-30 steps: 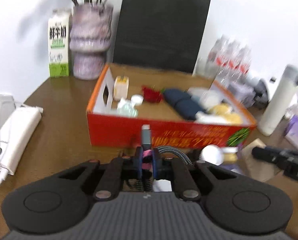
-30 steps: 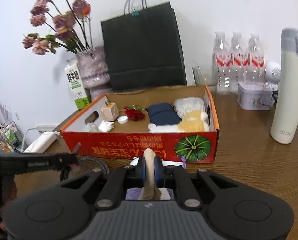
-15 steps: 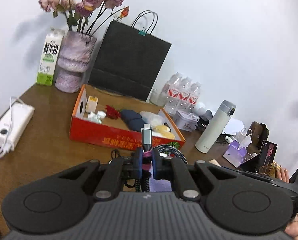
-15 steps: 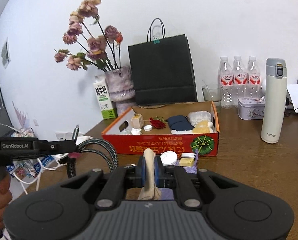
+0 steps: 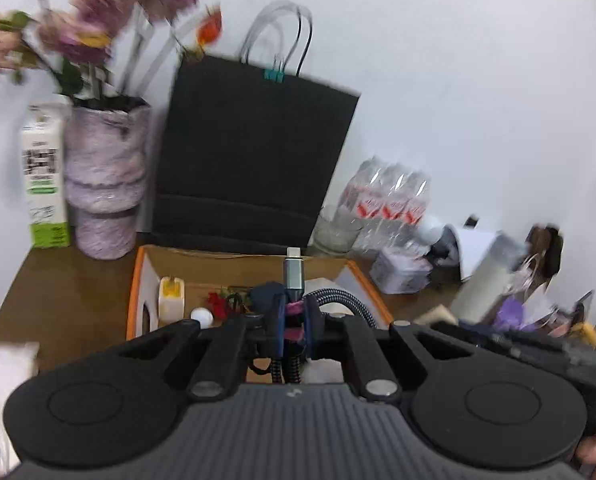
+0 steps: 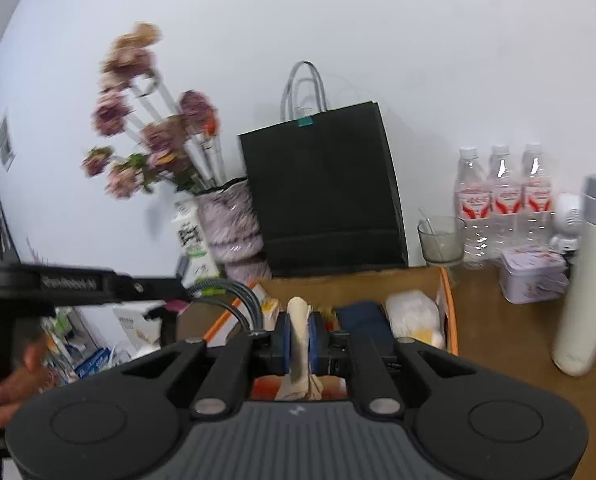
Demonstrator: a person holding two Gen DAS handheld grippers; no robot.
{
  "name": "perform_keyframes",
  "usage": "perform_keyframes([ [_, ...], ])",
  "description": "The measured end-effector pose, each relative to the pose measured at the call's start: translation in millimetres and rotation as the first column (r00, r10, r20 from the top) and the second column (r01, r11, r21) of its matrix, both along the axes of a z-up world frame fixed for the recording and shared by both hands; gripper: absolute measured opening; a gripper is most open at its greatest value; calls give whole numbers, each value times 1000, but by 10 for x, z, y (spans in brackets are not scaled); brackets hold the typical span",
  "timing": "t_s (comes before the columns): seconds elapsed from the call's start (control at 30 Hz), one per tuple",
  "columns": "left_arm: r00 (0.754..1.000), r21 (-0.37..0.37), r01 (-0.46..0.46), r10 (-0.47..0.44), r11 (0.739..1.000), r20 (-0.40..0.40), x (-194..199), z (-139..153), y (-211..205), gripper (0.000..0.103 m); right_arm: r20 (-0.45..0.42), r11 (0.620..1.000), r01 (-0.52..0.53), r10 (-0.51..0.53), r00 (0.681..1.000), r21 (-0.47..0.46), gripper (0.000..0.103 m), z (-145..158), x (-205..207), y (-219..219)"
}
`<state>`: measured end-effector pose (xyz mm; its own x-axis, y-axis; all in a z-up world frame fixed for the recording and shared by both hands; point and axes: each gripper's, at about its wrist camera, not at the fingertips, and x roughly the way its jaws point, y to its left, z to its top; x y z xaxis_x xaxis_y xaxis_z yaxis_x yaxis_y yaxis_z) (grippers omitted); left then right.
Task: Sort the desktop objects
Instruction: 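Drop the cable into the box with the left tool while the right tool drops the pad in, then move both open tools back toward the white caps and lids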
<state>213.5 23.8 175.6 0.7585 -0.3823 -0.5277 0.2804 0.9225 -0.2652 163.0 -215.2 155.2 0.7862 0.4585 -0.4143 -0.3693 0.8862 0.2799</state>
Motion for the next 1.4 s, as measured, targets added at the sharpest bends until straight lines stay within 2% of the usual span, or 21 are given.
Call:
perform_keyframes([
  [0.1, 989, -16, 14, -16, 1000, -146, 677, -384, 48, 10, -88, 999, 34, -35, 996, -11, 9, -182, 729, 67],
  [0.17, 972, 36, 21, -12, 999, -235, 1022, -696, 2, 10, -135, 999, 33, -34, 990, -8, 9, -343, 1124, 140],
  [0.27, 965, 138, 19, 18, 990, -263, 1251, -1012, -61, 10, -199, 1000, -8, 7, 980, 0, 9, -596, 1633, 291],
  [0.4, 958, 191, 86, -29, 978, -284, 1320, -1190, -113, 12, -279, 994, 16, -46, 959, -110, 14, -927, 2101, 468],
  [0.43, 960, 208, 95, -34, 973, -278, 1302, -1215, -131, 18, -299, 989, 26, -68, 952, -143, 14, -998, 2170, 504],
  [0.47, 960, 226, 111, -46, 968, -275, 1292, -1222, -150, 36, -304, 982, 43, -99, 947, -186, 16, -1044, 2210, 533],
  [0.5, 963, 245, 118, -50, 962, -266, 1272, -1214, -163, 47, -308, 972, 57, -127, 943, -227, 31, -1068, 2226, 550],
  [0.53, 969, 270, 110, -43, 957, -244, 1243, -1179, -168, 60, -305, 971, 65, -136, 942, -230, 39, -1065, 2214, 539],
  [0.6, 979, 285, 74, -14, 956, -205, 1182, -1046, -150, 59, -284, 974, 77, -137, 949, -213, 46, -969, 2107, 489],
  [0.7, 984, 222, 44, -3, 974, -180, 1019, -775, -58, 60, -209, 965, 109, -161, 965, -239, 53, -713, 1876, 413],
  [0.73, 987, 217, 33, 3, 976, -160, 922, -683, -43, 65, -181, 960, 122, -170, 969, -250, 56, -623, 1775, 393],
  [0.77, 990, 214, 24, 7, 976, -144, 832, -601, -51, 77, -151, 956, 128, -172, 973, -263, 58, -526, 1631, 377],
  [0.83, 994, 195, 0, 20, 981, -103, 581, -484, -20, 91, -111, 955, 133, -167, 980, -267, 66, -390, 1355, 341],
  [0.87, 995, 192, -7, 25, 981, -92, 483, -455, -26, 91, -96, 955, 129, -160, 982, -266, 70, -344, 1206, 327],
  [0.93, 996, 202, -29, 45, 979, -74, 257, -424, -90, 92, -80, 957, 110, -136, 987, -270, 88, -326, 866, 285],
  [1.03, 993, 205, -108, 115, 973, -22, -240, -502, -69, 100, -79, 962, 66, -90, 993, -266, 89, -448, 365, 204],
  [1.13, 985, 212, -174, 170, 962, 36, -780, -685, -76, 100, -97, 964, 61, -89, 991, -259, 88, -681, -100, 133],
  [1.3, 981, 176, -191, 183, 966, 59, -1615, -1078, -141, 101, -102, 953, 58, -93, 990, -297, 88, -1059, -858, 141],
  [1.4, 983, 194, -179, 166, 965, 83, -2065, -1285, -236, 101, -78, 944, 46, -75, 994, -326, 88, -1212, -1267, 182],
])
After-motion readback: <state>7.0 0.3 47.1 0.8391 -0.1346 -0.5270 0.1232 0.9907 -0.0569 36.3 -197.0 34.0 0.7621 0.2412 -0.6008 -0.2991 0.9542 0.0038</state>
